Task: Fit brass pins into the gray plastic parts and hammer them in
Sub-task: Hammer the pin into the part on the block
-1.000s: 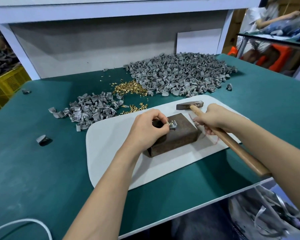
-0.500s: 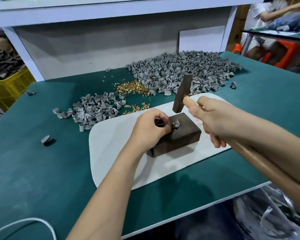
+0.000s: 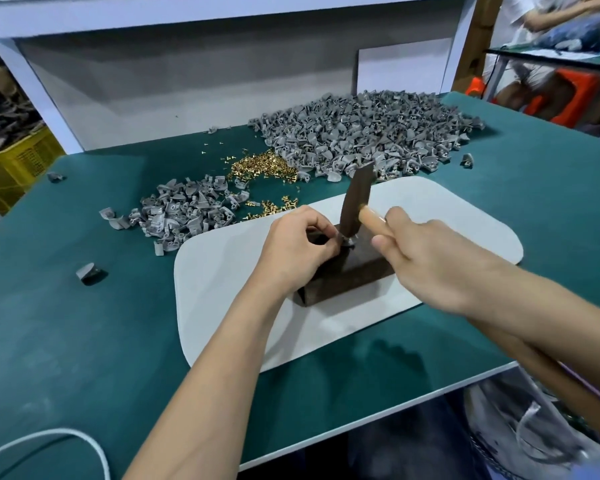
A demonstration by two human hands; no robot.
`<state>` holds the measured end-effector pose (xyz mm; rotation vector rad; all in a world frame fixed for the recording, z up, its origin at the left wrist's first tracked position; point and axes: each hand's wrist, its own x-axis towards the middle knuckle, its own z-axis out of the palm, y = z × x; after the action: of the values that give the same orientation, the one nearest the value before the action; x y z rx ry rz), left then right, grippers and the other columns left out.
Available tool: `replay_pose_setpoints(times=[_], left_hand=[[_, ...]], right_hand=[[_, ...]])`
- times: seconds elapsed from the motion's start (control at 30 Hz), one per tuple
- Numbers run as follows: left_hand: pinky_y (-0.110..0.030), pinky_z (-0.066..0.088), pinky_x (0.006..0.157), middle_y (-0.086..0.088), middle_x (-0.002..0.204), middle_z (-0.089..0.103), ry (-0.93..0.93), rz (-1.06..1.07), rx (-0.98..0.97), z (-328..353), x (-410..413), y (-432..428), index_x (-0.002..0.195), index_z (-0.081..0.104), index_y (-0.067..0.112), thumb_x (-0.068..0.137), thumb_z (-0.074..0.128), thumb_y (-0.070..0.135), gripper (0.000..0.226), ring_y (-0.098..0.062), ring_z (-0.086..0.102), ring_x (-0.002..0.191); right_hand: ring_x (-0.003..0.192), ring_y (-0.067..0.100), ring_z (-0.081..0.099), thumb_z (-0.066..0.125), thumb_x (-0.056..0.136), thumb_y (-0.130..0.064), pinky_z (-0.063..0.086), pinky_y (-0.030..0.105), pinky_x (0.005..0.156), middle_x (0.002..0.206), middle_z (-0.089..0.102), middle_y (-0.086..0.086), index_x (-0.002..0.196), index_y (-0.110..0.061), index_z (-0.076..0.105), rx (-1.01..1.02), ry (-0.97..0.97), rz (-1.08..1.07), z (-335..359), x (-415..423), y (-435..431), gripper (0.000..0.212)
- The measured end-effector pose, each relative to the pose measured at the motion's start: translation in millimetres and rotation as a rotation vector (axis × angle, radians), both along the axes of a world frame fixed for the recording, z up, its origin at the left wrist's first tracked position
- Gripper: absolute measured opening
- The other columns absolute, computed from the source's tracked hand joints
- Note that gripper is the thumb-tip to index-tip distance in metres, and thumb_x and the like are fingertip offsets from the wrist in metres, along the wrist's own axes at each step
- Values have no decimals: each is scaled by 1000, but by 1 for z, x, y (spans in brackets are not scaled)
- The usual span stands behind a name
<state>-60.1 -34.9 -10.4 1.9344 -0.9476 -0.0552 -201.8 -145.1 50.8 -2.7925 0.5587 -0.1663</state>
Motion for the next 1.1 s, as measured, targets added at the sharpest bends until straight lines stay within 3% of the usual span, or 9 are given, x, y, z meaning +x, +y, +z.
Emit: replay_pose_setpoints(times=[0.23,0.37,0.47,0.63,0.77,0.87,0.93,1.0,1.1], left_hand=[[-23,49,81,3,82,63,13,9,-9,0,0,0,68,63,22,75,75,7,21,-12,61,80],[-21,48,81,4,83,64,12,4,-5,0,2,-1,65,60,28,76,76,9,27,-13,62,82],[-24,49,81,6,81,63,13,19,-11,-1,0,-1,65,59,28,75,75,8,28,-13,61,82],[-21,46,77,14,79,60,-16,23,14,-1,-1,-2,65,58,29,76,73,12,25,-9,59,83],[-20,47,70,12,74,64,66,41,-29,-2,-2,-1,65,58,26,76,69,11,21,-5,61,77],[-25,50,73,12,73,65,87,32,-43,-1,-1,-1,65,59,26,77,68,12,20,-7,63,77],[-28,51,75,11,73,66,79,27,-37,-1,-2,-2,66,59,25,76,68,12,19,-10,63,79],[-28,51,74,12,73,66,76,31,-37,-2,-2,-2,66,59,26,76,67,13,19,-9,63,79],[-21,49,71,15,71,65,54,45,-27,-2,-1,-1,64,58,28,75,68,15,19,-3,62,76]], right_hand=[[56,25,42,30,100,-37,26,32,51,64,40,0,73,-22,23,14,-13,12,-2,-3,-1,31],[50,11,37,29,97,-38,22,32,46,61,42,-1,71,-26,24,-15,-149,10,1,-5,-1,30],[44,14,40,31,100,-35,28,30,41,63,43,3,70,-24,25,9,3,23,0,-3,-1,33],[24,14,39,37,99,-36,31,20,28,56,48,7,84,-10,45,383,-255,-189,7,21,-40,32],[25,13,36,43,99,-41,29,15,31,55,43,8,89,-3,52,762,-177,-338,-14,47,-70,41],[25,14,40,45,98,-39,34,17,31,52,46,7,84,-1,56,808,-118,-373,-41,59,-79,42],[33,21,51,49,95,-38,40,23,36,47,53,7,71,-1,57,658,-86,-375,-49,65,-81,44],[62,30,63,51,93,-38,44,28,52,53,57,10,62,-4,54,216,-2,-328,-44,69,-84,46],[81,38,59,58,89,-32,44,33,66,67,56,16,63,-4,54,-140,-25,-255,-27,72,-78,38]])
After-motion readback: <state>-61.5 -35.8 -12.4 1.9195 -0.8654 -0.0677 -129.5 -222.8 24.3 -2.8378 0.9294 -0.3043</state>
